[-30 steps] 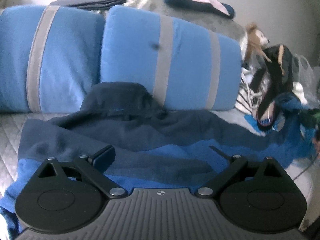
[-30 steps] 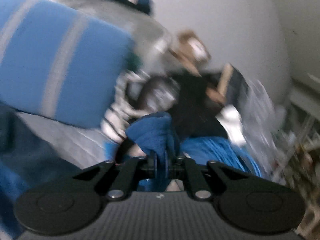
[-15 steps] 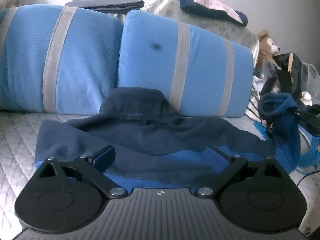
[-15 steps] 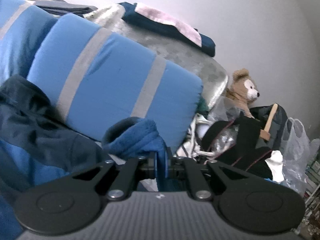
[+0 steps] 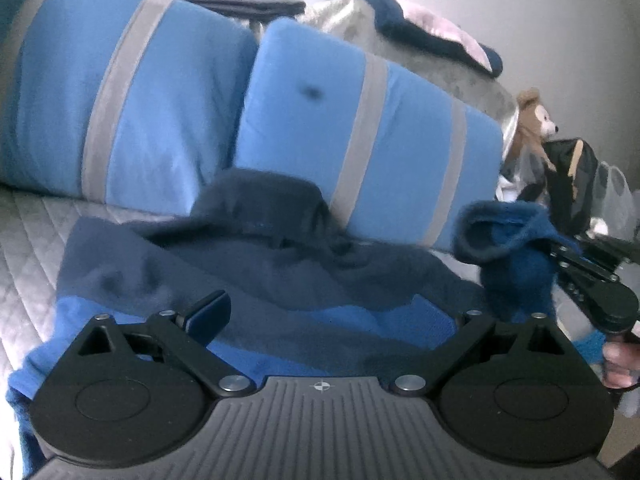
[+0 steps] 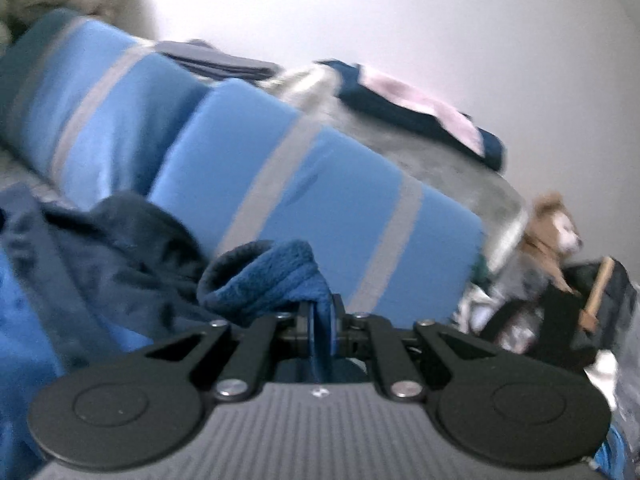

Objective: Fold clothes

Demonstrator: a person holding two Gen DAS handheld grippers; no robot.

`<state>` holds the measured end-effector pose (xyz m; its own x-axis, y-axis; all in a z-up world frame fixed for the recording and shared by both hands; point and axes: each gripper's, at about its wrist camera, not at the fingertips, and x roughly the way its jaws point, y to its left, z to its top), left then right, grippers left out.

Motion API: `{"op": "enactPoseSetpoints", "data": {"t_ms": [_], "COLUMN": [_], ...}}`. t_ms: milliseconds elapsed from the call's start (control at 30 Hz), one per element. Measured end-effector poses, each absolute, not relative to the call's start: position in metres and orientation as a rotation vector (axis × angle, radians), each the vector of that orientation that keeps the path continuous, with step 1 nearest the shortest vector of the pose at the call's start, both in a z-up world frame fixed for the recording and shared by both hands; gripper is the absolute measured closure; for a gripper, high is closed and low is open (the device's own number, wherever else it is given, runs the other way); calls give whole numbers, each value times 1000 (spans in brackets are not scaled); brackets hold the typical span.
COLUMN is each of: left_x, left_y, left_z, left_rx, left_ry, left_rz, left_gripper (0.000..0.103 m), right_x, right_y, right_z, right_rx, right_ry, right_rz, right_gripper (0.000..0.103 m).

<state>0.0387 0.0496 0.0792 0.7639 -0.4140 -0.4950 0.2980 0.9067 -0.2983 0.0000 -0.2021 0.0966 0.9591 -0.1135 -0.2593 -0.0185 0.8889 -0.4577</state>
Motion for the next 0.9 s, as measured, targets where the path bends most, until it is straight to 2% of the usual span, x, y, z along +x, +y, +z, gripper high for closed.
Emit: {"op": "enactPoseSetpoints", "data": {"t_ms": [133,500,733,867,900], "left_x": [41,54,55,52,52], "left_y": [44,44,37,35,35], "left_z": [76,72,63,63,63], "left_rx": [-214,-368,-295,-282,-282], "left_ry": [592,627,666,670,670], "left_rz": [-408,-411,-426,-442,-445], "left_gripper": [3,3,4,3,4], "right_x": [-1,-49,-67,-72,-73], "right_y": [-184,-136,-131,-132,-132], "right_z": [81,37,13,8,8], "right_rx": [-483,-754,-886,-922,-929], "right_ry": [291,269,321,341,344], "right_rz": [57,398,526,568,574], "right_gripper": [96,96,95,93,88]}}
